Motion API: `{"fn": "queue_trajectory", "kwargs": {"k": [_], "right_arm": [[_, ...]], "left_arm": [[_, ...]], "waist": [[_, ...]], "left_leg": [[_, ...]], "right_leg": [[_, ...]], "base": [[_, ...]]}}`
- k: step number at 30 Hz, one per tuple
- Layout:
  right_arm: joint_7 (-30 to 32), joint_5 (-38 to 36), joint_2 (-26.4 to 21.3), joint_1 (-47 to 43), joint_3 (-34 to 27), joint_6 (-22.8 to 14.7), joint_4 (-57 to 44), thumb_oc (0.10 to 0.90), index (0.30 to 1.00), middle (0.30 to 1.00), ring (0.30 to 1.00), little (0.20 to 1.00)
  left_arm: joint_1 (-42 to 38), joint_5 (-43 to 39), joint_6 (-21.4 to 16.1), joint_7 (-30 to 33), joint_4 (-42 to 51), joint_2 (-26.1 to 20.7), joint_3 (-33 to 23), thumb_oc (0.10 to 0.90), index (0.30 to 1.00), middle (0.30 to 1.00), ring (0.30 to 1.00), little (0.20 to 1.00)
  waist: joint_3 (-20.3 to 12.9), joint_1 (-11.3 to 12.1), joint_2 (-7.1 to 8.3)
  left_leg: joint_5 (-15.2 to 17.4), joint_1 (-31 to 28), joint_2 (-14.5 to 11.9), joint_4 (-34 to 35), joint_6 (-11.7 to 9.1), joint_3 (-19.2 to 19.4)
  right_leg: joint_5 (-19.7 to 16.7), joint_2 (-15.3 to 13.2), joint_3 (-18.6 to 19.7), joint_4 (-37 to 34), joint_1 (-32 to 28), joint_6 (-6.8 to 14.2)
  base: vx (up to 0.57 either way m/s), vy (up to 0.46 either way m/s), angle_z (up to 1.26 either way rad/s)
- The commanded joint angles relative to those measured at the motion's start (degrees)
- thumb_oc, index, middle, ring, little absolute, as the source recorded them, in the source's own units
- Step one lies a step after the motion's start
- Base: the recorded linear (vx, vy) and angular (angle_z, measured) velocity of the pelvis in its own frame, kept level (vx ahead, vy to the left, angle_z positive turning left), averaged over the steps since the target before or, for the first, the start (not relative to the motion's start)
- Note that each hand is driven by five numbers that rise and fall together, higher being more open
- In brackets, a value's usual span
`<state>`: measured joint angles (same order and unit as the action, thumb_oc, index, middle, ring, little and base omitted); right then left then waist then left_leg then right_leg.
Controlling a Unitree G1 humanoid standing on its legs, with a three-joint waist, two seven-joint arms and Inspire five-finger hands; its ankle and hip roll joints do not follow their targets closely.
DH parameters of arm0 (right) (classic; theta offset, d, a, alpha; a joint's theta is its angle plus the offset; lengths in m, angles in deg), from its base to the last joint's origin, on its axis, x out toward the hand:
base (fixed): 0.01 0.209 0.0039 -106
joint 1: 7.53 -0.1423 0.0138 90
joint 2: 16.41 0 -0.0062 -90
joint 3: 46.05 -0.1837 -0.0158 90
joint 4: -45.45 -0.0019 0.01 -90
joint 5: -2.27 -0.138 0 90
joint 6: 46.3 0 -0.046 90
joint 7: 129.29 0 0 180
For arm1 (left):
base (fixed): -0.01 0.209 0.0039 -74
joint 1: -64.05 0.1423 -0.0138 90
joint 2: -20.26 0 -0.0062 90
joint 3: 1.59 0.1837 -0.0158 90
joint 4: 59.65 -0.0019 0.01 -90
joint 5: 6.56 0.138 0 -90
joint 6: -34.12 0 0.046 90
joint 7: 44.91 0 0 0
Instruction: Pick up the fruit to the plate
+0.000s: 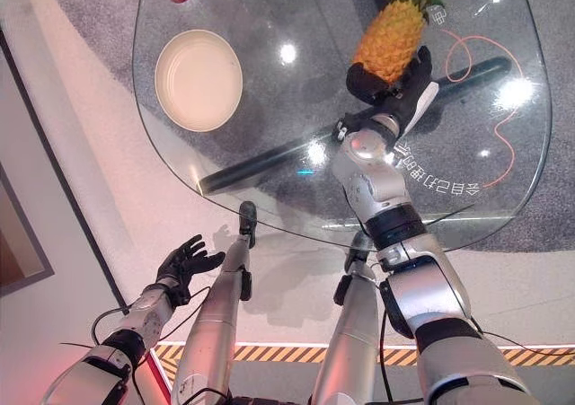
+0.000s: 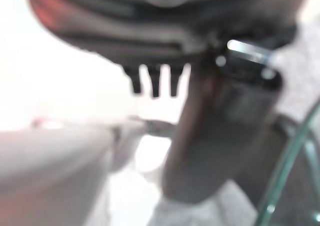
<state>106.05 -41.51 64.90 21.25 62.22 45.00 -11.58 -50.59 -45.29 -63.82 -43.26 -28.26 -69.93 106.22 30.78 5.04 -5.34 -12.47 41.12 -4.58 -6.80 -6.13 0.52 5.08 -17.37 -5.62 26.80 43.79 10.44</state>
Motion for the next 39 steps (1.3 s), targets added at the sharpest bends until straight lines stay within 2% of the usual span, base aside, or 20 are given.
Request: {"fn": "queue_trajectory", "kwargs": {"k": [1, 16, 23, 24, 26, 27, 28, 29, 30, 32, 33, 34, 39], "right_arm": [[0.6, 0.5, -2.7, -6.6, 0.8, -3.2, -1.1, 0.800, 0.900, 0.900, 0.900, 0.900], [-0.6, -0.2, -1.9, -8.0, 2.0, 0.1, -1.9, 0.800, 0.900, 0.900, 0.900, 0.900], [1.2, -4.3, -2.9, -10.5, 2.9, 1.2, 3.6, 0.800, 0.900, 0.900, 0.900, 0.900], [1.1, -4.8, -3.1, -10.5, 2.9, 1.3, 5.0, 0.800, 0.900, 0.900, 0.900, 0.900], [0.7, -6.5, -3.7, -11.6, 3.3, 1.4, 7.2, 0.800, 0.900, 0.900, 0.900, 0.900], [0.4, -6.8, -3.9, -11.8, 3.4, 1.4, 7.8, 0.734, 0.844, 0.844, 0.844, 0.834], [0.3, -6.9, -4.0, -12.1, 3.6, 1.7, 8.7, 0.380, 0.540, 0.540, 0.540, 0.480], [0.2, -7.0, -4.3, -12.6, 3.8, 2.3, 9.5, 0.100, 0.300, 0.300, 0.300, 0.200], [0.0, -7.3, -4.7, -13.6, 4.0, 2.5, 10.3, 0.100, 0.300, 0.300, 0.300, 0.200], [-0.5, -8.2, -5.0, -14.0, 4.3, 2.5, 11.4, 0.100, 0.300, 0.300, 0.300, 0.200], [-1.1, -9.0, -5.3, -14.3, 4.5, 2.7, 12.2, 0.100, 0.300, 0.300, 0.300, 0.200], [-1.1, -9.0, -5.2, -14.0, 4.5, 2.7, 12.3, 0.100, 0.300, 0.300, 0.300, 0.200], [-2.9, -11.5, -5.5, -13.8, 4.9, 1.8, 14.5, 0.100, 0.300, 0.300, 0.300, 0.200]], "left_arm": [[1.0, -2.4, -0.8, -0.1, -1.6, -1.6, 3.6, 0.800, 0.900, 0.900, 0.900, 0.900], [1.6, -2.2, 0.1, 0.2, 0.1, -1.7, 3.8, 0.800, 0.900, 0.900, 0.900, 0.900], [2.2, -2.3, 0.0, -0.1, 0.1, -1.8, 4.4, 0.800, 0.900, 0.900, 0.900, 0.900], [2.7, -2.3, 0.0, -0.3, 0.0, -1.8, 4.5, 0.800, 0.900, 0.900, 0.900, 0.900], [2.6, -2.4, 0.1, -0.6, -0.2, -2.1, 4.7, 0.800, 0.900, 0.900, 0.900, 0.900], [2.5, -2.4, 0.2, -0.5, -0.1, -2.2, 4.7, 0.800, 0.900, 0.900, 0.900, 0.900], [2.6, -2.4, 0.3, -0.6, 0.0, -2.3, 4.8, 0.800, 0.900, 0.900, 0.900, 0.900], [2.6, -2.3, 0.4, -0.6, 0.1, -2.4, 4.9, 0.800, 0.900, 0.900, 0.900, 0.900], [2.1, -2.4, 0.6, -0.6, 0.5, -2.7, 4.8, 0.800, 0.900, 0.900, 0.900, 0.900], [2.2, -2.4, 0.9, -0.4, 0.9, -2.8, 4.9, 0.800, 0.900, 0.900, 0.900, 0.900], [2.2, -2.4, 1.0, -0.6, 1.0, -3.0, 4.9, 0.800, 0.900, 0.900, 0.900, 0.900], [2.6, -2.4, 1.0, -0.6, 0.9, -2.9, 5.0, 0.800, 0.900, 0.900, 0.900, 0.900], [2.9, -2.4, 1.1, -0.7, 1.2, -3.2, 5.5, 0.800, 0.900, 0.900, 0.900, 0.900]], "waist": [[-1.0, 1.3, -0.54], [-1.0, 1.8, -0.67], [-1.0, 2.5, -0.82], [-1.0, 2.7, -0.88], [-1.0, 2.9, -0.83], [-1.0, 2.9, -0.78], [-1.0, 3.0, -0.79], [-1.0, 3.2, -0.77], [-1.0, 3.2, -0.72], [-1.0, 3.3, -0.65], [-1.0, 3.4, -0.69], [-1.0, 3.5, -0.74], [-1.0, 3.7, -0.75]], "left_leg": [[5.4, -0.5, -1.3, -4.2, -0.5, -0.1], [5.2, -0.6, -1.1, -3.9, -0.5, -0.2], [5.3, -0.3, -1.2, -4.2, -0.5, -0.5], [6.9, -1.8, -1.3, -4.4, -0.8, -0.6], [7.0, -2.0, -1.4, -4.4, -0.7, -0.8], [6.6, -1.6, -1.3, -4.4, -0.7, -0.8], [7.1, -1.9, -1.3, -4.5, -0.7, -0.9], [7.1, -1.8, -1.3, -4.6, -0.7, -1.0], [5.5, -0.2, -1.2, -4.7, -0.4, -1.0], [5.6, 0.0, -1.1, -4.8, -0.4, -1.1], [5.6, 0.0, -1.0, -4.8, -0.3, -1.2], [7.2, -1.4, -1.2, -4.9, -0.6, -1.3], [7.4, -1.2, -1.3, -5.2, -0.6, -1.3]], "right_leg": [[-11.3, -0.6, -5.0, -12.6, -2.5, -0.8], [-11.3, -0.6, -5.3, -12.8, -2.8, -0.9], [-11.2, -0.7, -5.6, -12.3, -2.7, -0.9], [-9.5, -0.6, -5.2, -11.8, -4.0, -0.4], [-9.5, -0.6, -5.3, -11.8, -4.2, -0.4], [-9.8, -0.6, -5.4, -11.9, -4.0, -0.4], [-9.5, -0.6, -5.4, -11.7, -4.2, -0.3], [-9.5, -0.6, -5.4, -11.6, -4.2, -0.3], [-11.1, -0.7, -6.0, -12.0, -2.9, -0.9], [-11.1, -0.7, -6.0, -11.9, -2.8, -0.9], [-11.0, -0.7, -6.1, -11.8, -2.7, -0.8], [-9.5, -0.5, -5.6, -11.3, -3.8, -0.3], [-9.3, -0.6, -5.7, -11.1, -3.8, -0.3]], "base": [[0.00, 0.000, 0.00], [0.00, 0.000, 0.00], [0.01, -0.003, 0.00], [0.09, -0.025, 0.00], [0.05, -0.020, 0.03], [0.02, -0.020, 0.05], [0.01, -0.026, 0.05], [-0.05, -0.020, 0.06], [-0.07, -0.017, 0.07], [-0.03, -0.012, 0.08], [0.07, -0.018, 0.06], [0.08, -0.020, 0.05], [0.02, -0.011, 0.03]]}}
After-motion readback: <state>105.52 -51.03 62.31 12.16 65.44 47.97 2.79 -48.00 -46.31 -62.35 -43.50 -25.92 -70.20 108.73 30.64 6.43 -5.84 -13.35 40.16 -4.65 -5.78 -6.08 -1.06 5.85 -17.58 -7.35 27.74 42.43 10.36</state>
